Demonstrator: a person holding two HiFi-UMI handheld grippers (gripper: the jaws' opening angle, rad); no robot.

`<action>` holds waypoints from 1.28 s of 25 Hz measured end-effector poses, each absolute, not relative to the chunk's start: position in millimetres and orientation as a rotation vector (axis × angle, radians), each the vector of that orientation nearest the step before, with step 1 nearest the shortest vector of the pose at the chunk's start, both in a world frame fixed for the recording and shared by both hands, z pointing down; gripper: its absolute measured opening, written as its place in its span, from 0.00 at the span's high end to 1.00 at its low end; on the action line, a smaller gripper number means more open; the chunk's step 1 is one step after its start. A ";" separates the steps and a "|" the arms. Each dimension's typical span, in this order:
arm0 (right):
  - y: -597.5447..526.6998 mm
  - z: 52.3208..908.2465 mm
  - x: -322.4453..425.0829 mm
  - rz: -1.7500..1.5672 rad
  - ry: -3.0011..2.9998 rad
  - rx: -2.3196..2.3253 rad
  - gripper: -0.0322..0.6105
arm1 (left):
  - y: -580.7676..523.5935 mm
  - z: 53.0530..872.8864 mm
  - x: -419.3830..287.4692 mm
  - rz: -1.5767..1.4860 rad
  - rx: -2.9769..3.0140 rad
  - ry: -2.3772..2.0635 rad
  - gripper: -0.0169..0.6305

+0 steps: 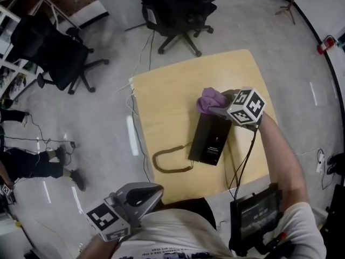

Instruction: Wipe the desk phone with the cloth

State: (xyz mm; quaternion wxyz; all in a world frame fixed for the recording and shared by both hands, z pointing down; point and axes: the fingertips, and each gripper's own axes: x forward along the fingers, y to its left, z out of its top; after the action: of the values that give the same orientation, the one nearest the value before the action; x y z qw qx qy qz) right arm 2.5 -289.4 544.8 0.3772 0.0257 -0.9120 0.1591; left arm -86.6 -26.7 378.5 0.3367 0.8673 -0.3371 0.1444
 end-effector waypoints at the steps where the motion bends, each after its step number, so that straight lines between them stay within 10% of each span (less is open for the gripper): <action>1: -290.6 548.7 2.3 0.398 -2.318 0.061 0.78 | -27.5 377.9 -85.7 0.377 2.267 -0.878 0.96; 32: -284.3 560.0 63.8 0.521 -2.359 0.307 0.78 | -53.3 379.7 -57.0 0.410 2.321 -0.743 0.96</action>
State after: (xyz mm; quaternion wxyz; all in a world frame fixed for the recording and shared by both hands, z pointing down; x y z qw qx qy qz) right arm 63.8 -284.3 560.0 0.3457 0.1182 -0.9089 0.2009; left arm -57.0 -53.3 379.7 0.3289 0.8869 -0.2839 0.1567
